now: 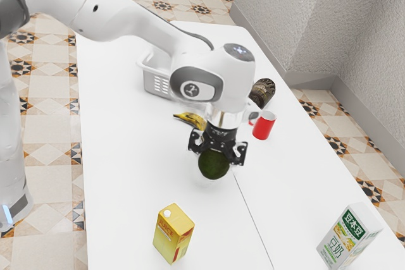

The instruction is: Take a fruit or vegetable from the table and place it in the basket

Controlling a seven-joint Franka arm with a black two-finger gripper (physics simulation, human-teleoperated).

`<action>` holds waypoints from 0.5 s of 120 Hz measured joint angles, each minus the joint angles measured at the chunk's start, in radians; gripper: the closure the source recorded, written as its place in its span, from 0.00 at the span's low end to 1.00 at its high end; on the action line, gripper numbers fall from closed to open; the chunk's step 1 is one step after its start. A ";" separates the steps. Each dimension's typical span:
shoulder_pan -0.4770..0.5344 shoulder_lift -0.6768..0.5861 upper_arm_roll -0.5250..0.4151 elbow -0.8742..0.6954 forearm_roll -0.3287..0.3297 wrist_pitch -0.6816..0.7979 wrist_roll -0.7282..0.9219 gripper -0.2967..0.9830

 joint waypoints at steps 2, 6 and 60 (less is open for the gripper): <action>-0.003 -0.008 0.000 0.008 0.000 -0.003 0.001 0.44; -0.008 -0.022 0.003 0.032 0.000 -0.013 0.003 0.45; 0.020 -0.006 0.550 0.484 -0.012 -0.349 0.021 0.44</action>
